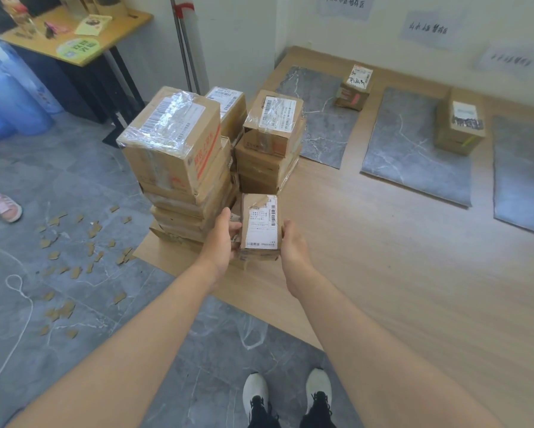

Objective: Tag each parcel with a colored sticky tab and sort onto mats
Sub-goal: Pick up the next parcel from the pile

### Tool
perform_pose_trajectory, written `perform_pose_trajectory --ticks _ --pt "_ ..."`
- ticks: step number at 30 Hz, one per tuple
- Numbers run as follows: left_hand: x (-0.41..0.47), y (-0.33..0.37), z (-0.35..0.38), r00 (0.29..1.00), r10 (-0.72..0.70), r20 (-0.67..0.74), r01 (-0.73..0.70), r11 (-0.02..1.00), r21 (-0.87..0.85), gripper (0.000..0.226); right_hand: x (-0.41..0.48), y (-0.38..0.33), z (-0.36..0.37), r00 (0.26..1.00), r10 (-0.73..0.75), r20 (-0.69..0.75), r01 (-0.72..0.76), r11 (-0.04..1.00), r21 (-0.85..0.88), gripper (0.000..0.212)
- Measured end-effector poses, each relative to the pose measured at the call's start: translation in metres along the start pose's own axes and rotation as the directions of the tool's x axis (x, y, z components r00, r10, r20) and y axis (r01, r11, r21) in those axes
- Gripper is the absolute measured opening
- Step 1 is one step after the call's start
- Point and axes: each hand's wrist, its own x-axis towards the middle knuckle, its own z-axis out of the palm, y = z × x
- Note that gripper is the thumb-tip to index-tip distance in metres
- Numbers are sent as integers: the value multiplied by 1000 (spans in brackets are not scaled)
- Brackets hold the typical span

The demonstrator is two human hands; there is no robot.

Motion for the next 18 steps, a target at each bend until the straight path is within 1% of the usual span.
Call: perform_pose_trajectory --ticks 3,7,14,18 --pt "0 4 12 999 5 39 -5 1000 -18 52 0 0 -7 999 -5 -52 6 1000 20 40" --pt "-2 9 34 996 21 88 -22 1000 4 54 -1 -2 -30 992 -13 -128 20 999 48 41" --pt "-12 13 99 982 36 184 -47 997 57 52 -5 -4 -94 973 -34 -230 63 991 120 42" --pt "-20 9 142 975 12 222 -30 996 79 56 -4 0 -134 959 -13 -285 62 985 162 36"
